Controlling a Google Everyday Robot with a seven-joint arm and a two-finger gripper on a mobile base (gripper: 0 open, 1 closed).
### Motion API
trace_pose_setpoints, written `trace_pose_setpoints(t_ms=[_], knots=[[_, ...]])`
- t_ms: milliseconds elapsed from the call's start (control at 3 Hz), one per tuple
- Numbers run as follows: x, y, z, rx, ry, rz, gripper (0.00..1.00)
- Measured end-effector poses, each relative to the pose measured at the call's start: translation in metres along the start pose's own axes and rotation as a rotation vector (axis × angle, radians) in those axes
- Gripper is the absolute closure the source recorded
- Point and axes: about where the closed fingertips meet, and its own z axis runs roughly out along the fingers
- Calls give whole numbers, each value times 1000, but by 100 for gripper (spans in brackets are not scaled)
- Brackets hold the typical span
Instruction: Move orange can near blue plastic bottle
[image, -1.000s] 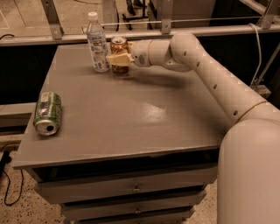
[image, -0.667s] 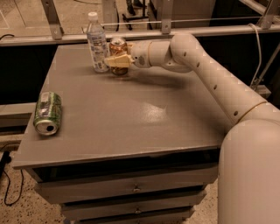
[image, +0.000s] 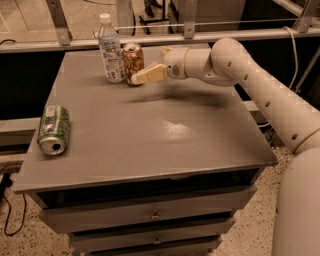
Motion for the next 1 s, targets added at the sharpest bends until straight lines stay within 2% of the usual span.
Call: trace_pose_setpoints(t_ms=[333,667,1000], knots=[[-2,-6,-60,73,25,-17,0],[-13,-12,-131,124,13,-41,0],[-9,-15,-145,136,15,-37,0]])
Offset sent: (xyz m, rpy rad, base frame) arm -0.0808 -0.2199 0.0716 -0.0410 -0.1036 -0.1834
